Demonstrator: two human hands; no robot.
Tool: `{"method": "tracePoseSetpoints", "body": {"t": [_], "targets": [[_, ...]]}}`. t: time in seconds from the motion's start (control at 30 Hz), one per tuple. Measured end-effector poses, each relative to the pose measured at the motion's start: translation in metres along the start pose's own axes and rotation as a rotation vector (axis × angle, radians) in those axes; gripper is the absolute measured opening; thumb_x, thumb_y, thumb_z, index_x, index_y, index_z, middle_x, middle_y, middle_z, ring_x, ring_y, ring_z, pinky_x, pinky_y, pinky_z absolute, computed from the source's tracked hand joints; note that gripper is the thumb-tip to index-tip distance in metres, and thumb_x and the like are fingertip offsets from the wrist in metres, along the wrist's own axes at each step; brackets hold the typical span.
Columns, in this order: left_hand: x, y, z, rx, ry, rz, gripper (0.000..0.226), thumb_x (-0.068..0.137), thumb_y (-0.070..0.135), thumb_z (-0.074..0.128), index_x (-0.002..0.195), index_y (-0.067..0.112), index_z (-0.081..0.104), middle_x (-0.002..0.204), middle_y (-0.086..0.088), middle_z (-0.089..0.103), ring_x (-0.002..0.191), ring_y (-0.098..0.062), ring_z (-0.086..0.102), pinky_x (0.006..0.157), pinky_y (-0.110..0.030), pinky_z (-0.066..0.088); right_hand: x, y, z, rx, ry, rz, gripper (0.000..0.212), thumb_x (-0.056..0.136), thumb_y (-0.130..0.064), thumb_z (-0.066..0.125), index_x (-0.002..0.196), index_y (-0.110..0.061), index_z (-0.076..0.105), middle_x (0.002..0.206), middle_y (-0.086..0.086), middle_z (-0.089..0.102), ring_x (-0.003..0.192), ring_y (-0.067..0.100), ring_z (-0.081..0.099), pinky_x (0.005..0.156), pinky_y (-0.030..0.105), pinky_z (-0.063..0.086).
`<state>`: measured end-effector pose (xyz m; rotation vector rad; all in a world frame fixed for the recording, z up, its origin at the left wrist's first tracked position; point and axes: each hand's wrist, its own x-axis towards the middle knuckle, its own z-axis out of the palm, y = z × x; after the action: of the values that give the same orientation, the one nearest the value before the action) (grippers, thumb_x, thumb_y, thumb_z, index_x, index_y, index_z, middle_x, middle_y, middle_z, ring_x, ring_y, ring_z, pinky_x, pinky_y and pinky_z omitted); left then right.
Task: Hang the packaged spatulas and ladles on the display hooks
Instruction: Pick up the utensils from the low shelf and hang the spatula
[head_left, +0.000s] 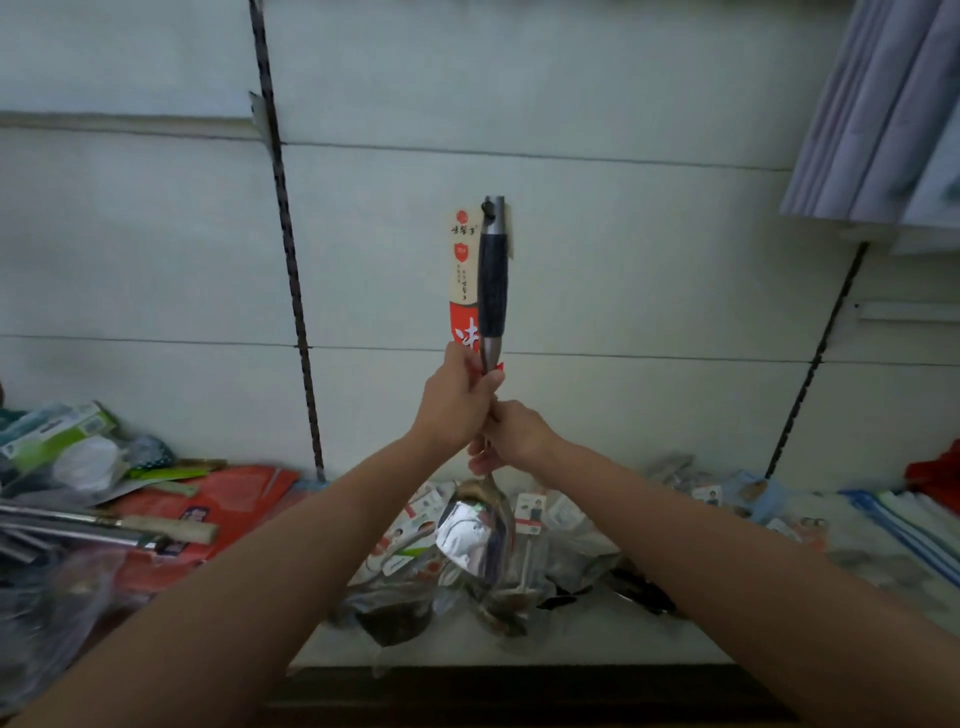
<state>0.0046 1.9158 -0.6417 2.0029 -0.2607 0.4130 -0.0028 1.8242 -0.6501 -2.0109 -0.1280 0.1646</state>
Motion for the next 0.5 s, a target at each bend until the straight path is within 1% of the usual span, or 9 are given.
{"method": "tracePoseSetpoints", "body": {"t": [0.03, 0.07, 0.13, 0.2, 0.27, 0.3, 0.33, 0.43, 0.5], "targets": [[-0.002, 0.007, -0.003, -0.033, 0.022, -0.016, 0.023, 0.093, 0.022, 0.055, 0.096, 0.010, 0.036, 0.082, -0.002, 0.053, 0.080, -0.021, 0.054, 0.063, -0.023, 0.041, -0.006, -0.007, -0.002, 0.010, -0.003, -0.006, 0.018, 0.101, -0.012, 0.037, 0.106, -0.002, 0.050, 0.072, 0.008, 0.051, 0.054, 0.021, 0.055, 0.041, 0.017, 0.051], [-0.005, 0.014, -0.006, -0.084, 0.050, -0.049, 0.027, 0.091, 0.022, 0.058, 0.099, 0.010, 0.035, 0.083, -0.001, 0.054, 0.084, -0.022, 0.057, 0.065, -0.023, 0.043, -0.011, -0.014, -0.003, 0.016, -0.004, -0.012, 0.016, 0.100, -0.011, 0.036, 0.105, -0.003, 0.049, 0.072, 0.008, 0.051, 0.053, 0.022, 0.055, 0.042, 0.018, 0.052], [-0.007, 0.029, -0.016, -0.225, 0.113, -0.132, 0.044, 0.086, 0.022, 0.065, 0.109, 0.011, 0.030, 0.097, -0.009, 0.061, 0.094, -0.026, 0.062, 0.075, -0.029, 0.047, -0.019, -0.029, -0.004, 0.007, 0.008, -0.029, 0.014, 0.100, -0.011, 0.037, 0.104, -0.004, 0.048, 0.073, 0.008, 0.052, 0.054, 0.021, 0.056, 0.046, 0.020, 0.053], [-0.008, 0.043, -0.027, -0.357, 0.153, -0.185, 0.067, 0.081, 0.020, 0.071, 0.125, 0.011, 0.021, 0.108, -0.016, 0.063, 0.098, -0.028, 0.063, 0.085, -0.035, 0.050, -0.027, -0.045, -0.006, 0.002, 0.022, -0.040, 0.013, 0.100, -0.011, 0.038, 0.103, -0.005, 0.049, 0.073, 0.007, 0.052, 0.054, 0.021, 0.057, 0.049, 0.022, 0.055], [-0.010, 0.057, -0.040, -0.418, 0.171, -0.199, 0.087, 0.078, 0.018, 0.075, 0.136, 0.012, 0.011, 0.113, -0.016, 0.061, 0.103, -0.029, 0.062, 0.096, -0.041, 0.048, -0.036, -0.061, -0.007, 0.003, 0.028, -0.062, 0.015, 0.101, -0.011, 0.037, 0.100, -0.002, 0.049, 0.072, 0.007, 0.052, 0.054, 0.021, 0.056, 0.053, 0.025, 0.055], [-0.011, 0.065, -0.047, -0.420, 0.178, -0.194, 0.090, 0.077, 0.017, 0.076, 0.138, 0.013, 0.009, 0.116, -0.015, 0.059, 0.106, -0.029, 0.060, 0.099, -0.043, 0.046, -0.040, -0.069, -0.007, -0.009, 0.028, -0.072, 0.017, 0.101, -0.012, 0.036, 0.100, -0.001, 0.049, 0.072, 0.007, 0.052, 0.054, 0.021, 0.056, 0.055, 0.026, 0.054], [-0.012, 0.071, -0.054, -0.409, 0.188, -0.186, 0.089, 0.076, 0.017, 0.076, 0.138, 0.013, 0.012, 0.119, -0.014, 0.057, 0.108, -0.029, 0.059, 0.100, -0.044, 0.046, -0.044, -0.077, -0.007, -0.031, 0.028, -0.080, 0.019, 0.101, -0.013, 0.035, 0.100, 0.000, 0.049, 0.073, 0.007, 0.053, 0.055, 0.020, 0.057, 0.057, 0.026, 0.054], [-0.018, 0.091, -0.078, -0.331, 0.237, -0.150, 0.077, 0.074, 0.022, 0.079, 0.132, 0.011, 0.030, 0.122, -0.012, 0.055, 0.109, -0.028, 0.059, 0.099, -0.045, 0.047, -0.057, -0.101, -0.007, -0.107, 0.036, -0.107, 0.022, 0.102, -0.017, 0.035, 0.102, -0.001, 0.050, 0.077, 0.007, 0.056, 0.057, 0.019, 0.060, 0.065, 0.026, 0.054], [-0.023, 0.105, -0.095, -0.275, 0.256, -0.115, 0.069, 0.073, 0.026, 0.079, 0.125, 0.010, 0.038, 0.120, -0.010, 0.057, 0.107, -0.027, 0.060, 0.098, -0.045, 0.049, -0.066, -0.119, -0.006, -0.113, 0.038, -0.133, 0.022, 0.102, -0.018, 0.035, 0.103, -0.002, 0.050, 0.078, 0.007, 0.056, 0.058, 0.019, 0.061, 0.066, 0.025, 0.054]]}}
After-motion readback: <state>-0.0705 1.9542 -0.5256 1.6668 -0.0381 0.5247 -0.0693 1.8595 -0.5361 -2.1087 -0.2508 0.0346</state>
